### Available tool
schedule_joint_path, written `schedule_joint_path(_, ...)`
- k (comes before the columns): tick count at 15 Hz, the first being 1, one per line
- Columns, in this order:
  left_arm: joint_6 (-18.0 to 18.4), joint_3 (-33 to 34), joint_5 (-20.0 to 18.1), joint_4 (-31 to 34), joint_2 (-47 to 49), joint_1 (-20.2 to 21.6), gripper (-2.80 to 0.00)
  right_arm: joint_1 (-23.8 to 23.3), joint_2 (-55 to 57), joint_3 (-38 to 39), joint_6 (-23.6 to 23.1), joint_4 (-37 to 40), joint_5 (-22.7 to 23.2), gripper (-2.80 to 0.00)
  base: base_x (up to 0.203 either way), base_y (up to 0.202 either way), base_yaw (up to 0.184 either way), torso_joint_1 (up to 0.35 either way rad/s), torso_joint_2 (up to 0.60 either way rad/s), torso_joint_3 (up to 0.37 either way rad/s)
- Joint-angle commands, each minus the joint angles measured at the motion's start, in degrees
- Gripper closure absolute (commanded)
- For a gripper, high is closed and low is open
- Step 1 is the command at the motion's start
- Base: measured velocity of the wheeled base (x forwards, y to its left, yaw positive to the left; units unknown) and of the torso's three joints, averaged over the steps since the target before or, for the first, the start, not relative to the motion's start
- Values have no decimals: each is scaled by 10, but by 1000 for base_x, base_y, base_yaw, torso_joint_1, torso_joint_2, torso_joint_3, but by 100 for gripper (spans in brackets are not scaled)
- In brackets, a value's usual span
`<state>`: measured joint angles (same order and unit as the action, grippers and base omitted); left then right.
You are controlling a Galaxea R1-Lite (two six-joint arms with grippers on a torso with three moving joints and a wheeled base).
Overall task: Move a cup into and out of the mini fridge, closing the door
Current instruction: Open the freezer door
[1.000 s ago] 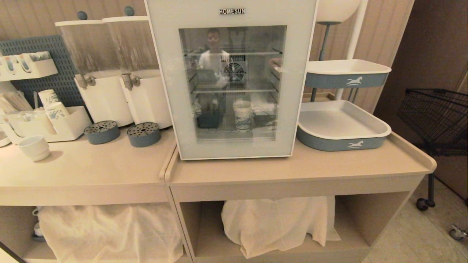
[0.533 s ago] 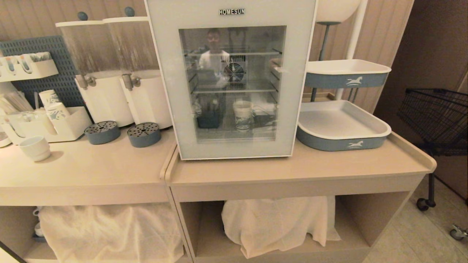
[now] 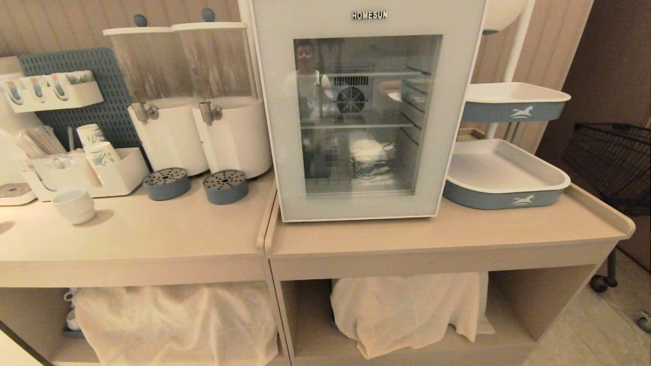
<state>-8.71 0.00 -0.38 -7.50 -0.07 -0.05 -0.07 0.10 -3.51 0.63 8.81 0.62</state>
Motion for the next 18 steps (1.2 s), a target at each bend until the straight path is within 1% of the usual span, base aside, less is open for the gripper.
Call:
schedule_joint_path(1, -1, 23, 0, -1, -2, 0, 0, 0, 1, 0, 0, 1, 0, 0, 0, 0, 0, 0, 0, 0)
schedule_joint_path(10, 3, 23, 0, -1, -2, 0, 0, 0, 1, 0, 0, 1, 0, 0, 0, 0, 0, 0, 0, 0)
schedule_joint_path(15, -2, 23, 0, -1, -2, 0, 0, 0, 1, 0, 0, 1, 0, 0, 159, 0, 1, 1, 0, 1)
schedule_joint_path(18, -1, 23, 0, 0, -2, 0, 0, 0, 1, 0, 0, 1, 0, 0, 0, 0, 0, 0, 0, 0)
